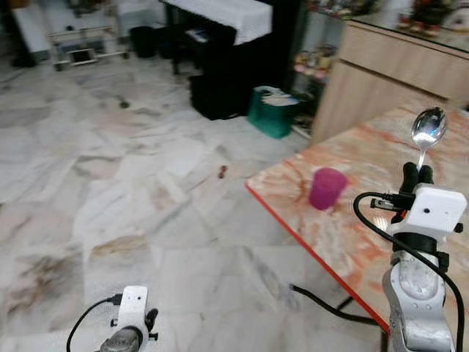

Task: Setting the table

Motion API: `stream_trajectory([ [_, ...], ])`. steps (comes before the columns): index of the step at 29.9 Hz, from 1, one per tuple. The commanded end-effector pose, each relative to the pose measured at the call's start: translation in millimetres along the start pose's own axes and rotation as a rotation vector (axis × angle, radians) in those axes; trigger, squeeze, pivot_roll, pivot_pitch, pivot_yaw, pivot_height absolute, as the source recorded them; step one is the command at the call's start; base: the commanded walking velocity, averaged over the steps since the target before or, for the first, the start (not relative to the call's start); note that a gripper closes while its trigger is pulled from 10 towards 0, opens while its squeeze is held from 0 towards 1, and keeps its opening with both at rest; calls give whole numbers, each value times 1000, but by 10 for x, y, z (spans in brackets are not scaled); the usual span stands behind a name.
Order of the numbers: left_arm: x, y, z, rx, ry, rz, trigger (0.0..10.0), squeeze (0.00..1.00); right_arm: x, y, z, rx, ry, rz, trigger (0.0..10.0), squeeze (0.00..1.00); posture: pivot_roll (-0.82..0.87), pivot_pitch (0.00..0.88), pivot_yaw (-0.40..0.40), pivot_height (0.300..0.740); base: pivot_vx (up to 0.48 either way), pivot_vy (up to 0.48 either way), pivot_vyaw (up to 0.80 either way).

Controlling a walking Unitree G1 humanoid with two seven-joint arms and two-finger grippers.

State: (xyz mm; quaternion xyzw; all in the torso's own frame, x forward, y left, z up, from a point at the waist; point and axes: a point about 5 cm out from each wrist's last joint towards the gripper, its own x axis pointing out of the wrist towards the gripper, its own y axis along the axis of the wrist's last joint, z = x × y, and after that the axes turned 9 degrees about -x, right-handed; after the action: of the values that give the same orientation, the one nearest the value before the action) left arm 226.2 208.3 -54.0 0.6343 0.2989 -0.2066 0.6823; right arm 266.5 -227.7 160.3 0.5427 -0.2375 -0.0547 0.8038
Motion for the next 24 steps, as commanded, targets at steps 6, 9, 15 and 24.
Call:
stream_trajectory([
  [6, 12, 38, -17, 1, 16, -1, 10000, 0, 102, 41, 18, -12, -7, 5, 10000, 0, 62, 0, -47, 740, 0, 0, -771],
  [9, 8, 15, -4, -1, 14, -8, 10000, 0, 128, 77, 1, -9, -9, 16, 10000, 0, 43, 0, -38, 740, 0, 0, -769],
  [15, 15, 26, 29, -4, 9, -8, 10000, 0, 209, 128, -41, 8, -7, 36, 10000, 0, 43, 0, -35, 740, 0, 0, -770],
  [24, 31, 81, 51, -1, 5, 6, 10000, 0, 265, 128, -58, 16, -8, 36, 10000, 0, 62, 0, -43, 740, 0, 0, -770],
])
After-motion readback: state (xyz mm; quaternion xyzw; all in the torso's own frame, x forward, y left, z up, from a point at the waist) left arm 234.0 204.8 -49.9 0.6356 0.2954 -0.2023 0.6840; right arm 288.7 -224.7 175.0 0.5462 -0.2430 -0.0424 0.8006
